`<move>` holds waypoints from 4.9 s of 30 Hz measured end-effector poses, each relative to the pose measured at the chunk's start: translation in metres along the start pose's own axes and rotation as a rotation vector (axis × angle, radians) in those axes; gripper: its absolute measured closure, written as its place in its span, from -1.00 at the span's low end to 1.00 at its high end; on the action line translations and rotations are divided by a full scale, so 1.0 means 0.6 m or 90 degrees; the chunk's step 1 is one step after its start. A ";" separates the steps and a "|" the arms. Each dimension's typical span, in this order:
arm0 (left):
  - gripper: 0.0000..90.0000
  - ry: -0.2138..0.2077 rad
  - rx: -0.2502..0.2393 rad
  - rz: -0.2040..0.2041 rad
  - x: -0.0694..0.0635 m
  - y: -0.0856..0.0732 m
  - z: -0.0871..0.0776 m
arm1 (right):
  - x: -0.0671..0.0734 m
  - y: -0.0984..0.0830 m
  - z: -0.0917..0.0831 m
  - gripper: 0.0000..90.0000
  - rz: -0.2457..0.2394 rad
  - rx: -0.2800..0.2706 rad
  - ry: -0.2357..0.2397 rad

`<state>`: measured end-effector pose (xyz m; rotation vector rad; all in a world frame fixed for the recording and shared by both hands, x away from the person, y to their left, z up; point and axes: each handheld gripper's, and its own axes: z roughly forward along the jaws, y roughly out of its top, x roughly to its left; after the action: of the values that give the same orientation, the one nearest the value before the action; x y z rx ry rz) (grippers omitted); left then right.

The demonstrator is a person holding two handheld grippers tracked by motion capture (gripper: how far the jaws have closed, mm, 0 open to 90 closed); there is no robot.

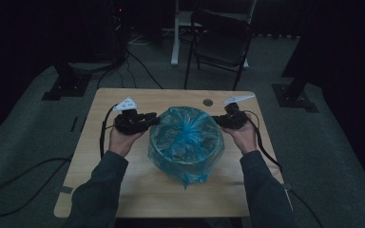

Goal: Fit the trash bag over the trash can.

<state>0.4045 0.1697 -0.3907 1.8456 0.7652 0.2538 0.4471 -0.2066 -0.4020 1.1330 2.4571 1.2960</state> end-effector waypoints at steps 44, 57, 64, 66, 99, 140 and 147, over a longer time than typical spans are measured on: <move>0.46 0.023 -0.048 -0.024 0.007 0.001 -0.044 | 0.095 -0.101 -0.123 0.48 -0.113 -0.035 -0.031; 0.41 -0.009 -0.041 0.011 -0.014 0.028 -0.040 | 0.104 -0.115 -0.097 0.93 -0.126 -0.020 -0.012; 0.44 -0.037 -0.029 0.045 -0.029 0.047 -0.031 | 0.103 -0.117 -0.098 0.95 -0.126 -0.024 -0.008; 0.44 -0.041 -0.027 0.053 -0.034 0.052 -0.029 | 0.103 -0.117 -0.098 0.95 -0.126 -0.026 -0.006; 0.43 -0.083 0.052 0.133 -0.079 0.100 0.024 | 0.106 -0.121 -0.095 0.80 -0.133 -0.020 0.002; 0.36 -0.060 0.245 0.270 -0.135 0.117 0.114 | 0.106 -0.122 -0.102 0.64 -0.137 -0.020 0.017; 0.36 -0.060 0.270 0.284 -0.141 0.117 0.123 | 0.107 -0.122 -0.114 0.53 -0.144 -0.019 0.026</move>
<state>0.4038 0.0465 -0.3429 2.4065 0.3470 0.3021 0.3313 -0.2330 -0.4018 0.8015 2.4978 1.2944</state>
